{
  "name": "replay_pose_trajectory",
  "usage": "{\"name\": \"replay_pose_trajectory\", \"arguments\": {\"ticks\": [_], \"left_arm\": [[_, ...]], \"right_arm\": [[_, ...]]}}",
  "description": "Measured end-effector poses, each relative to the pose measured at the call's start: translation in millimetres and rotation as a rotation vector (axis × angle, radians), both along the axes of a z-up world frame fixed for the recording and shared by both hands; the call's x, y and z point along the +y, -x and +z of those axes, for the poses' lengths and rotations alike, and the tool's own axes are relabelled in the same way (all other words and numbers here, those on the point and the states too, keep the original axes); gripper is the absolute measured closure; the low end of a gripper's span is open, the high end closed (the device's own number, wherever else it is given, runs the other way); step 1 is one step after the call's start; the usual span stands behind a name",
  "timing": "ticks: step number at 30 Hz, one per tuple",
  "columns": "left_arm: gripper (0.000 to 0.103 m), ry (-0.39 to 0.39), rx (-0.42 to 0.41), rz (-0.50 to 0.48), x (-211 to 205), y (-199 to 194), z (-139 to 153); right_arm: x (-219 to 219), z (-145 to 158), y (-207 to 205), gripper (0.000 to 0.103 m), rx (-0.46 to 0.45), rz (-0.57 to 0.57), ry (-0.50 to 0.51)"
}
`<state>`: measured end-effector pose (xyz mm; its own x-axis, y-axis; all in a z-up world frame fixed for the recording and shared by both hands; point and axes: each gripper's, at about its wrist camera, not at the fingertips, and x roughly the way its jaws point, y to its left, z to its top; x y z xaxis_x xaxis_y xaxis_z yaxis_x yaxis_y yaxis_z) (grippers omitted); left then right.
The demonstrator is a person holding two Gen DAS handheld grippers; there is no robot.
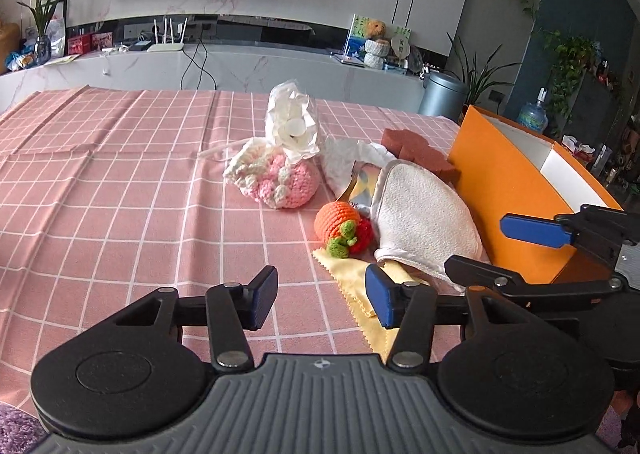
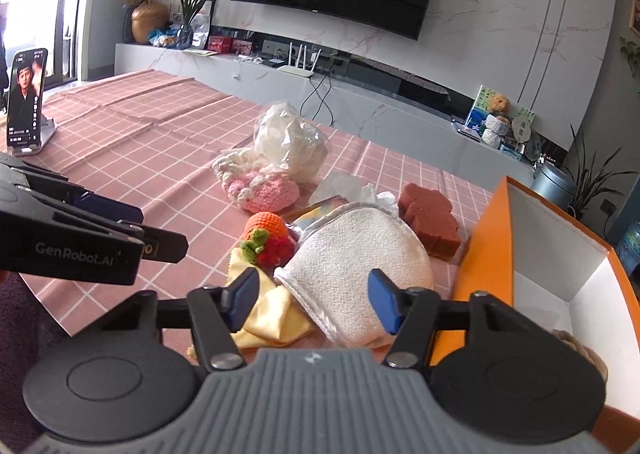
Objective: Organize soft objects
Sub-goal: 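Withdraw the right gripper from the box back over the table, then grasp the orange crocheted fruit with the left gripper while the right grasps the yellow cloth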
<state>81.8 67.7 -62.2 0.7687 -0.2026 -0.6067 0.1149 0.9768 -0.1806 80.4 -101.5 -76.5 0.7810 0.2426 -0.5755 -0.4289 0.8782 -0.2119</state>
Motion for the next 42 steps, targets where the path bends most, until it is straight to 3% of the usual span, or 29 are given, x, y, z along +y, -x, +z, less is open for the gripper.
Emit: {"name": "replay_pose_trajectory", "arguments": {"ticks": [3, 9, 19, 28, 32, 42], "left_arm": [[0.044, 0.016, 0.017, -0.007, 3.9, -5.7, -4.0], [0.038, 0.012, 0.025, -0.034, 2.6, -26.7, -4.2], [0.037, -0.002, 0.056, -0.12, -12.6, -76.4, -12.2], [0.037, 0.002, 0.101, -0.143, -19.6, -99.9, -31.7], [0.043, 0.027, 0.109, -0.151, -18.7, -105.2, -36.0], [0.045, 0.032, 0.065, -0.101, -5.3, -81.9, -21.9]], "right_arm": [[2.5, -5.7, -11.8, 0.053, 0.023, 0.007, 0.007], [8.2, -11.7, -38.2, 0.053, 0.037, -0.021, 0.042], [11.1, -26.8, -70.6, 0.053, 0.039, -0.079, 0.126], [5.9, -39.4, -83.1, 0.053, 0.111, -0.096, 0.075], [5.9, -41.1, -82.8, 0.053, 0.115, -0.095, 0.067], [4.9, -25.8, -52.3, 0.052, 0.092, -0.051, -0.024]]}}
